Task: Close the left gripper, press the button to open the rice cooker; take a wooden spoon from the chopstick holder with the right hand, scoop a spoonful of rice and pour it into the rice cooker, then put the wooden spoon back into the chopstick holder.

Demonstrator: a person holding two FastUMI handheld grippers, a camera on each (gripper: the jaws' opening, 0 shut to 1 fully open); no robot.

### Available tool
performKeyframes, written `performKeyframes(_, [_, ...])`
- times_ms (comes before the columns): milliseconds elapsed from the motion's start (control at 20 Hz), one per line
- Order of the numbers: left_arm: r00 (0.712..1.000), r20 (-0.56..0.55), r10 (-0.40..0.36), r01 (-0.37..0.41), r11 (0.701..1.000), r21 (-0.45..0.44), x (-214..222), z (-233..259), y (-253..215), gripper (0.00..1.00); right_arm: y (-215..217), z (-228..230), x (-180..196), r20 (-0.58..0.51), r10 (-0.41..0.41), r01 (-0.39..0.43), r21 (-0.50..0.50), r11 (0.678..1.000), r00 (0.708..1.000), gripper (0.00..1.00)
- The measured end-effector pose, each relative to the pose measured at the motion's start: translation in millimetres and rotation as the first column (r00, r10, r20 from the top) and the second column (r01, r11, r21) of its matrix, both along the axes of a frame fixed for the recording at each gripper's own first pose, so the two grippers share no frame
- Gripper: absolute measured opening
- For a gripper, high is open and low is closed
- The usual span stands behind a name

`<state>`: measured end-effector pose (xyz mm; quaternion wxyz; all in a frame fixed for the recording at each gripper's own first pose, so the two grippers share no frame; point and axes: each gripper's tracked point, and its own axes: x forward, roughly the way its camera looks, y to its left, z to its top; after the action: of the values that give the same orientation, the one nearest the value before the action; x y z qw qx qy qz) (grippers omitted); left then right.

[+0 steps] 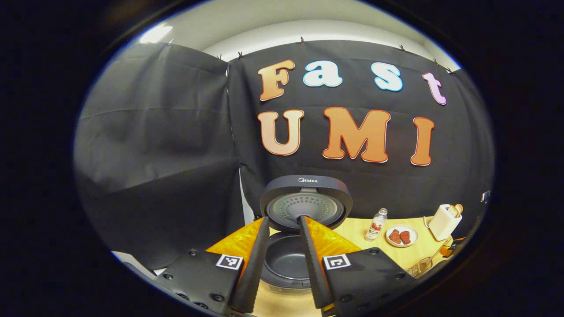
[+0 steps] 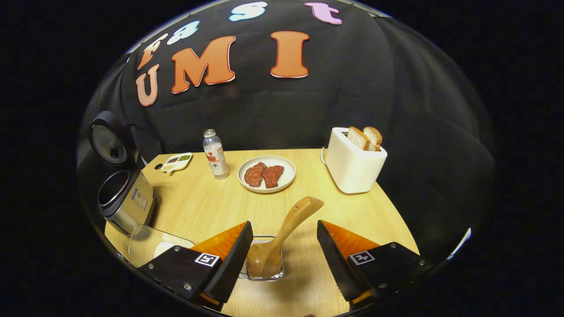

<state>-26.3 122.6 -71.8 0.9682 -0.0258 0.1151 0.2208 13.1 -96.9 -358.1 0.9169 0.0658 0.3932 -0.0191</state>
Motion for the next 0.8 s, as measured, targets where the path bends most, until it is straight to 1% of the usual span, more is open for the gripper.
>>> performKeyframes(100, [1.0,-0.009,-0.003,0.003,1.0,-0.006,-9,-3,-13,0.53,4,-16,6,-0.047,-0.007,0.009,0.051,0.999,0.999,0.89])
performKeyframes(150, [1.0,-0.015,-0.003,0.002,1.0,-0.007,-13,-8,-16,0.61,7,-24,9,-0.061,-0.008,0.013,0.069,0.998,0.998,0.87])
performKeyframes(200, [1.0,-0.022,-0.004,0.004,1.0,-0.007,-15,-11,-21,0.63,8,-30,14,-0.067,-0.008,0.013,0.081,0.997,0.998,0.81])
performKeyframes(250, [1.0,-0.027,0.0,0.0,1.0,-0.003,-19,-11,-23,0.67,10,-36,18,-0.073,-0.013,0.02,0.09,0.996,0.997,0.79])
performKeyframes(300, [0.999,-0.033,-0.001,0.001,1.0,-0.002,-21,-13,-27,0.67,11,-41,23,-0.08,-0.017,0.025,0.098,0.995,0.997,0.73])
performKeyframes(350, [0.999,-0.04,-0.001,0.001,1.0,0.001,-23,-14,-30,0.67,11,-46,25,-0.089,-0.03,0.039,0.106,0.994,0.996,0.69])
performKeyframes(400, [0.999,-0.048,-0.005,0.005,1.0,0.002,-23,-16,-33,0.67,9,-53,26,-0.115,-0.045,0.057,0.106,0.993,0.992,0.6])
performKeyframes(450, [0.999,-0.053,-0.013,0.014,1.0,0.004,-24,-17,-37,0.67,9,-57,25,-0.13,-0.06,0.076,0.119,0.99,0.99,0.48])
performKeyframes(500, [0.998,-0.058,-0.019,0.02,1.0,0.011,-23,-19,-39,0.67,9,-56,26,-0.129,-0.087,0.105,0.138,0.985,0.988,0.38])
performKeyframes(550, [0.998,-0.064,-0.027,0.028,0.999,0.015,-23,-20,-41,0.64,11,-55,25,-0.136,-0.112,0.134,0.17,0.976,0.984,0.31])
performKeyframes(600, [0.997,-0.067,-0.035,0.036,0.999,0.016,-21,-22,-42,0.63,15,-54,23,-0.142,-0.125,0.153,0.205,0.967,0.982,0.23])
performKeyframes(650, [0.997,-0.068,-0.048,0.049,0.999,0.011,-19,-23,-45,0.64,17,-51,17,-0.139,-0.133,0.161,0.219,0.962,0.981,0.21])
performKeyframes(700, [0.996,-0.068,-0.058,0.059,0.998,0.007,-16,-25,-47,0.67,17,-48,14,-0.126,-0.139,0.165,0.222,0.961,0.982,0.19])
performKeyframes(800, [0.995,-0.065,-0.082,0.082,0.997,0.001,-11,-27,-49,0.67,17,-41,5,-0.109,-0.15,0.172,0.224,0.959,0.983,0.17])
